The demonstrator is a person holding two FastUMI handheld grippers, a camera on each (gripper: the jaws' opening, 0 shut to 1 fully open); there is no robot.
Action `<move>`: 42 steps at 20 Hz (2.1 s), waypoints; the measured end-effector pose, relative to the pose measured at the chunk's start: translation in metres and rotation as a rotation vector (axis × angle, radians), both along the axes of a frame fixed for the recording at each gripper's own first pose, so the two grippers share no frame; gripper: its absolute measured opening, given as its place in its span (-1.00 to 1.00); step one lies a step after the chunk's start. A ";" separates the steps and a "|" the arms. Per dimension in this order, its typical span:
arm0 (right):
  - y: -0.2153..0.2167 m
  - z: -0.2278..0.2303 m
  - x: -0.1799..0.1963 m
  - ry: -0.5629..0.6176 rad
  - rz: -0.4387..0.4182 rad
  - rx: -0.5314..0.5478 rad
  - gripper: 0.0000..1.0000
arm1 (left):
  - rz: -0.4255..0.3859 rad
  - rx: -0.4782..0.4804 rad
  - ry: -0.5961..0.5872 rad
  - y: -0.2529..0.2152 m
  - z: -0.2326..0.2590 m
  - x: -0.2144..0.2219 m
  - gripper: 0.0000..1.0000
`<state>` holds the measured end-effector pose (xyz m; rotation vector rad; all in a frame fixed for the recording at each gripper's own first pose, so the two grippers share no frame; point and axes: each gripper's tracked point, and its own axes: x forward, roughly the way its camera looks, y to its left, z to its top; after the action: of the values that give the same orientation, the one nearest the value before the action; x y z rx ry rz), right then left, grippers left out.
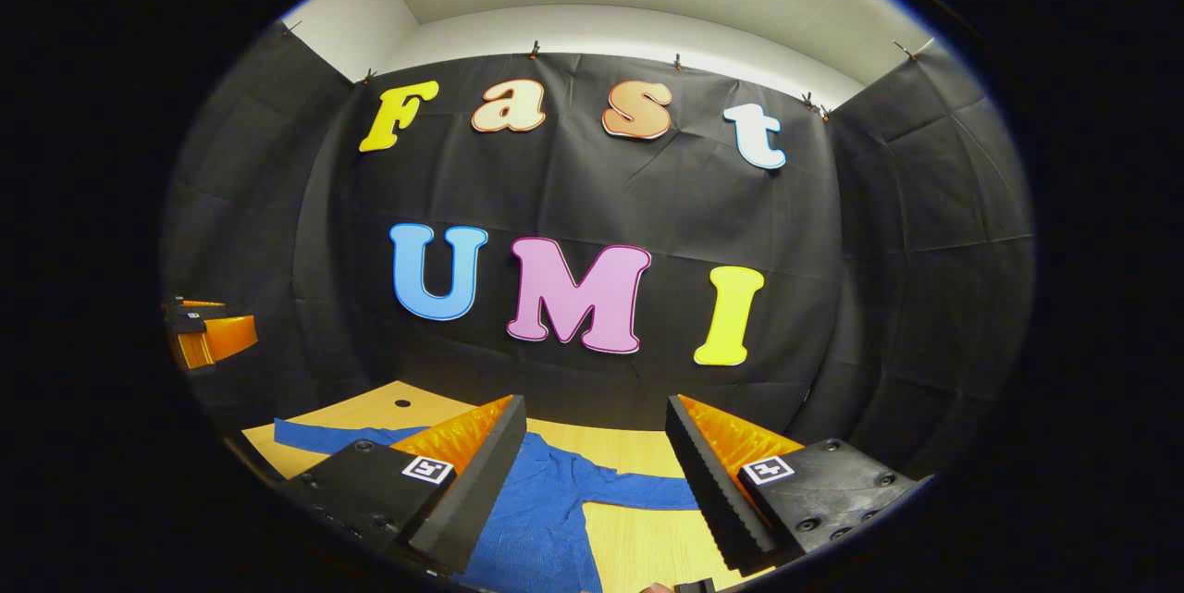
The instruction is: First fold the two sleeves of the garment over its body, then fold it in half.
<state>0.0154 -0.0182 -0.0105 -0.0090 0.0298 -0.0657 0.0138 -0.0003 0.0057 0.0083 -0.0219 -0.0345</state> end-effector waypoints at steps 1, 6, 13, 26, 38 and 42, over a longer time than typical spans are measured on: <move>-0.003 0.002 0.003 -0.006 -0.004 -0.004 0.94 | -0.006 -0.003 -0.002 -0.001 0.000 0.001 0.61; -0.045 0.004 0.028 -0.017 -0.053 -0.049 0.93 | -0.054 -0.045 0.027 -0.025 -0.010 0.020 0.61; -0.139 -0.060 0.088 0.126 -0.142 -0.010 1.00 | -0.060 -0.032 0.030 -0.072 -0.003 0.067 0.60; -0.308 -0.379 0.177 0.723 -0.306 0.254 0.94 | -0.027 0.031 0.091 -0.164 -0.011 0.170 0.62; -0.346 -0.506 0.164 1.012 -0.402 0.366 0.99 | -0.005 0.063 0.136 -0.191 -0.024 0.194 0.61; -0.353 -0.507 0.164 1.004 -0.404 0.363 0.72 | -0.019 0.087 0.126 -0.198 -0.023 0.194 0.61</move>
<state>0.1798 -0.3709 -0.5174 0.3291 1.0485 -0.4543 0.2079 -0.1985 -0.0168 0.0930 0.1060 -0.0551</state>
